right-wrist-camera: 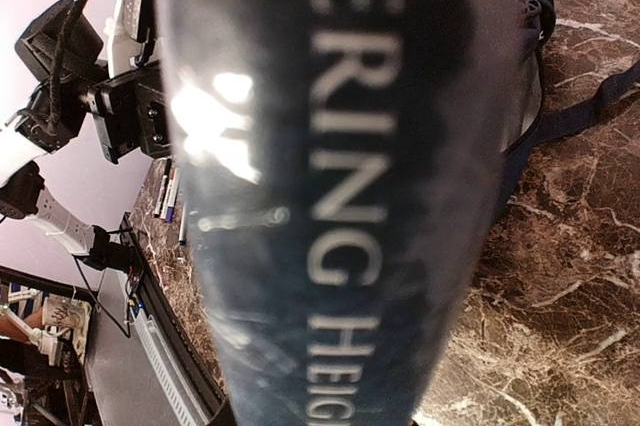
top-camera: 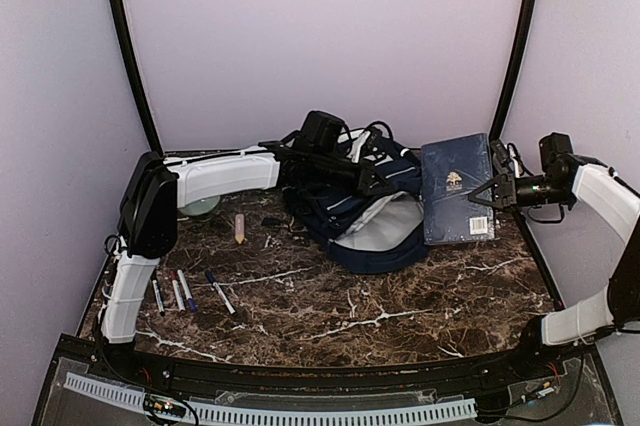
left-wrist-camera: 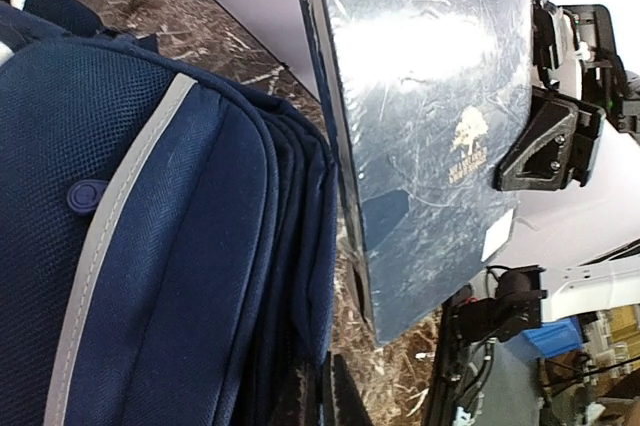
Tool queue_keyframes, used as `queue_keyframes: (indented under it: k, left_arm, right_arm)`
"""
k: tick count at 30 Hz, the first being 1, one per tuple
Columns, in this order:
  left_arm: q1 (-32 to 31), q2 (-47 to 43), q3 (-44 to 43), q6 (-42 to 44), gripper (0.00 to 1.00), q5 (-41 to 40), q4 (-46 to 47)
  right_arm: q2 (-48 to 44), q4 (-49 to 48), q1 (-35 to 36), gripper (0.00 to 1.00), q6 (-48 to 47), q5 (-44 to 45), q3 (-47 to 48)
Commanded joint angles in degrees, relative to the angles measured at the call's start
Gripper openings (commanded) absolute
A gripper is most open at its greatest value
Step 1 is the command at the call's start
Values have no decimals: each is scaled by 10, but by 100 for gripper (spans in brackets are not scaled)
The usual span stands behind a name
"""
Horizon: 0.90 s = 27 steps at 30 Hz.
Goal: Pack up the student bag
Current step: Pick up the largest pocket of the bag from the student bag, then place the book in the largest pocket of the bag.
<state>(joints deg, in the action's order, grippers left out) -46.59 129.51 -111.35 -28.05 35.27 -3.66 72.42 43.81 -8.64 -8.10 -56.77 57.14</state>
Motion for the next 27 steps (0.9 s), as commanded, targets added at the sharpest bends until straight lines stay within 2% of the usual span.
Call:
queue_keyframes:
  k: [1, 4, 7, 13, 19, 24, 27]
  left_arm:
    - [4, -50, -85, 70, 0, -80, -39]
    - [4, -59, -122, 102, 0, -121, -54]
    - [3, -62, -157, 127, 0, -154, -64]
    - [2, -71, -174, 137, 0, -171, -61]
    - [-9, -88, -160, 155, 0, -200, -62]
    - [-29, -111, -133, 192, 0, -218, -45]
    - [-43, -131, -93, 210, 0, -232, -24]
  right_arm:
    - [-25, -19, 2, 0, -3, -70, 0]
    - [-32, -34, 14, 0, 37, -85, -27]
    - [-23, 2, 42, 0, 28, -82, -18]
    - [-4, 31, 101, 0, 44, -73, -11]
    - [35, -9, 152, 0, 88, -82, -32]
    - [100, -47, 176, 0, 114, -126, -18]
    - [120, -117, 202, 0, 141, -125, -33]
